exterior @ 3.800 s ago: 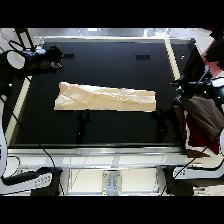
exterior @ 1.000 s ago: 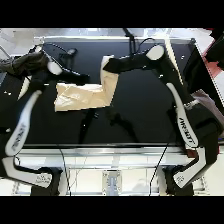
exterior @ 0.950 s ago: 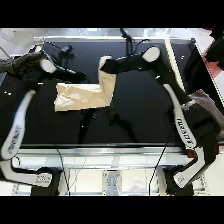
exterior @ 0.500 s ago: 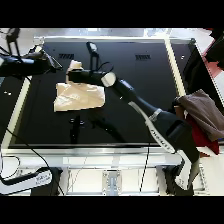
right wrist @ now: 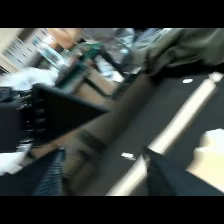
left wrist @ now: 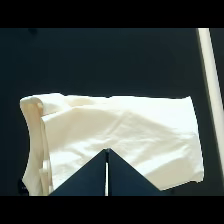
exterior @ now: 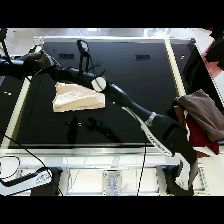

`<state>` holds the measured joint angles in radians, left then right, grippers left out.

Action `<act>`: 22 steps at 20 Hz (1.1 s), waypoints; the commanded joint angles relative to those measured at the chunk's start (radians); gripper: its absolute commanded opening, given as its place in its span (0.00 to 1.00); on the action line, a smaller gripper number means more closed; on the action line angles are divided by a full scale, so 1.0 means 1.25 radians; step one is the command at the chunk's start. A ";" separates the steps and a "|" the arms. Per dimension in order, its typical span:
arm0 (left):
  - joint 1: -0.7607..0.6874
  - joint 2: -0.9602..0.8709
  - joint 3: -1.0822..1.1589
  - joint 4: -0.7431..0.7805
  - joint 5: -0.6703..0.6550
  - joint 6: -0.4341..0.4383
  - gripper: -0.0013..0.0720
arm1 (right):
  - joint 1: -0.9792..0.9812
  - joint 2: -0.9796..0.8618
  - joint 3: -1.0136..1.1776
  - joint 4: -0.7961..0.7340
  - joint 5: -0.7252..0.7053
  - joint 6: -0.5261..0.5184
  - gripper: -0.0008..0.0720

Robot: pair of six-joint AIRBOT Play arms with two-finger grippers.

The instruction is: Fold the shirts.

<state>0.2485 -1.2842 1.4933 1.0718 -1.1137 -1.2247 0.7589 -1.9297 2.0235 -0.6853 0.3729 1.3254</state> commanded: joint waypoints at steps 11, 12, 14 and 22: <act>0.002 0.000 -0.001 0.000 -0.002 0.002 0.03 | -0.440 -0.080 -0.140 -0.106 0.677 0.329 0.88; 0.002 0.000 -0.001 0.000 -0.002 0.002 0.04 | -0.443 -0.103 -0.140 -0.032 0.669 0.317 0.88; 0.002 0.000 -0.001 0.000 -0.002 0.002 0.03 | -0.435 -0.147 -0.139 0.091 0.619 0.261 0.90; 0.002 0.000 -0.001 0.000 -0.002 0.002 0.03 | -0.342 -0.250 -0.130 0.279 0.444 0.178 0.93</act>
<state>0.2501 -1.2842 1.4929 1.0718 -1.1168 -1.2224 0.2962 -2.2051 1.8530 -0.4133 0.9974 1.5715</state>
